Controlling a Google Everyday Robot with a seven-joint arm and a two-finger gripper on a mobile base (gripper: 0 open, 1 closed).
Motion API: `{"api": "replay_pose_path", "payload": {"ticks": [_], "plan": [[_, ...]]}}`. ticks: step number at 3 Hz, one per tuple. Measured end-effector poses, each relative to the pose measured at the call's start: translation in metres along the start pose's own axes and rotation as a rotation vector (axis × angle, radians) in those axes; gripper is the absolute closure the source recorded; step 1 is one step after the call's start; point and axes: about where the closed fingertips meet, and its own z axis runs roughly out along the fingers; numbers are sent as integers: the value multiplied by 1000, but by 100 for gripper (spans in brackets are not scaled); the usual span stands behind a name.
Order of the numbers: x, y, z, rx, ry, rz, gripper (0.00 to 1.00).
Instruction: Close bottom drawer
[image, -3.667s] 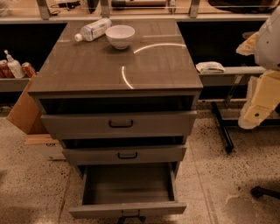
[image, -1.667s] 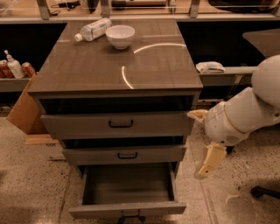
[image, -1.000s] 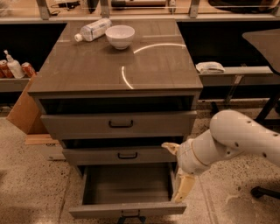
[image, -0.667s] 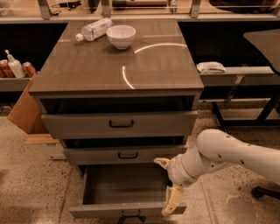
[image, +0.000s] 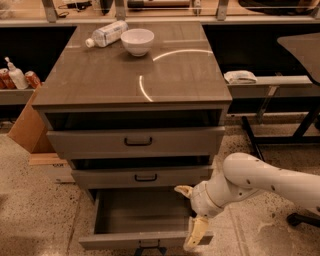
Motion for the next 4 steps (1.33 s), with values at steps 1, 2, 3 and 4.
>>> {"api": "replay_pose_path", "payload": {"ticks": [1,2,3,4], "plan": [[7,-2,10,-11,-19,5,0],[31,-4,39,-21,4,26,0],[66,2,67,-25,20,61,0],[91,8,91,-35,17,81,0]]}}
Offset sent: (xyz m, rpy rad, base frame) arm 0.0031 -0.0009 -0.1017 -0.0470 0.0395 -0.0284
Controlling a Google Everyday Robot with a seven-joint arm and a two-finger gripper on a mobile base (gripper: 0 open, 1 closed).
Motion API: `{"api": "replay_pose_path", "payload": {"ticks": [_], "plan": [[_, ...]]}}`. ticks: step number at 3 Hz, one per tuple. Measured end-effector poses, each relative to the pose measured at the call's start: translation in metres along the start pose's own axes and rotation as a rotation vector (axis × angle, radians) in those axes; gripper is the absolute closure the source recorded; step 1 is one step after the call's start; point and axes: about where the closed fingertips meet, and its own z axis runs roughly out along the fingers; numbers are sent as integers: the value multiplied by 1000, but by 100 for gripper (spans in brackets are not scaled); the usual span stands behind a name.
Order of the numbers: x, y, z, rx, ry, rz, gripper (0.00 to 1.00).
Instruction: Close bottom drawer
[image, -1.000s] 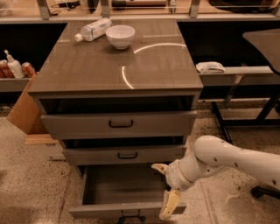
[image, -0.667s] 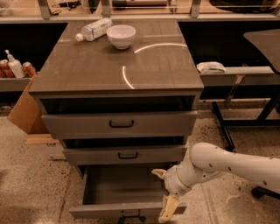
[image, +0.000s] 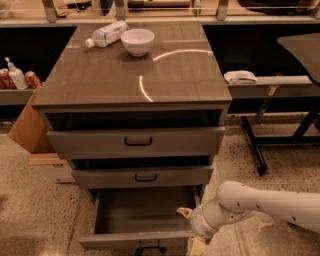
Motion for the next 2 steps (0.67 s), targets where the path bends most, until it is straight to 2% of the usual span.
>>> {"api": "replay_pose_path", "payload": {"ticks": [1,2], "plan": [[15,-2,26,-32,-48,-6,0],[29,-12,55,-98,-91,-23,0]]}}
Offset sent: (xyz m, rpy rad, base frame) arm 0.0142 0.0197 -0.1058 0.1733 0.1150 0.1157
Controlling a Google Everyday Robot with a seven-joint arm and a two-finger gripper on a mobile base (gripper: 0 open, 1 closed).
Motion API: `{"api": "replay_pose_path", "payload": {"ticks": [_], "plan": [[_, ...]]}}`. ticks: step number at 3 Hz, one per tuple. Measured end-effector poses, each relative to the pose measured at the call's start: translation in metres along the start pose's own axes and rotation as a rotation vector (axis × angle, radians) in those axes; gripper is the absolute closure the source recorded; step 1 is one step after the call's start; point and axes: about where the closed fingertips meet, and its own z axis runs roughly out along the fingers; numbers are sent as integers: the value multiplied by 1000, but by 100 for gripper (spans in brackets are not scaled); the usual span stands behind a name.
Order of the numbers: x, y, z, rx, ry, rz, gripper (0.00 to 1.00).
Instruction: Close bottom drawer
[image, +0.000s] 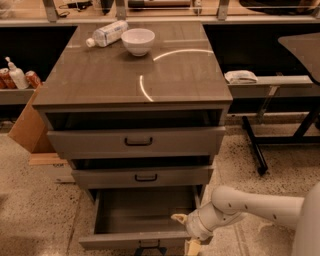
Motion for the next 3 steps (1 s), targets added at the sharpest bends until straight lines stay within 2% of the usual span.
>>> {"api": "replay_pose_path", "payload": {"ticks": [1,2,3], "plan": [[27,-18,25,-58,-35,-8,0],[81,-47,54,-77,-1,35,19],[137,-67,71,-75,13,78,41]]}}
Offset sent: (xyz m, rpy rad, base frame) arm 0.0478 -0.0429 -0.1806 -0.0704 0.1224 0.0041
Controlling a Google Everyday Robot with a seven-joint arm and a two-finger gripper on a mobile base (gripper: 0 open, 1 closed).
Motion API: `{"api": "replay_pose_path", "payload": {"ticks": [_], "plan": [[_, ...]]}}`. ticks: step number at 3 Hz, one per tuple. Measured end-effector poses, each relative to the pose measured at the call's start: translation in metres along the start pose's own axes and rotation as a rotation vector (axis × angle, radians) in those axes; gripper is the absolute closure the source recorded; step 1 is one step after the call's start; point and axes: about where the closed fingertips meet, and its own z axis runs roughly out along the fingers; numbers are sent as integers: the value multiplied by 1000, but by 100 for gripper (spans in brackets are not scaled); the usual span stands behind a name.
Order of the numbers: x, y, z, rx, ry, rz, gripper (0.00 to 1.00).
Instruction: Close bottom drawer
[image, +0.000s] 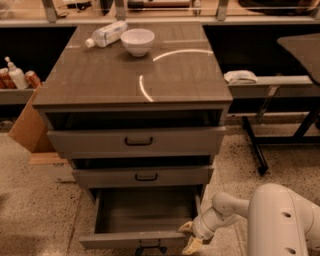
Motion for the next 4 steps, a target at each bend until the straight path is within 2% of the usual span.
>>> {"api": "replay_pose_path", "payload": {"ticks": [1,2,3,4], "plan": [[34,-20,-2,36,-11,11,64],[31,-20,-3,36,-11,11,89],[31,-20,-3,36,-11,11,100],[31,-20,-3,36,-11,11,81]]}}
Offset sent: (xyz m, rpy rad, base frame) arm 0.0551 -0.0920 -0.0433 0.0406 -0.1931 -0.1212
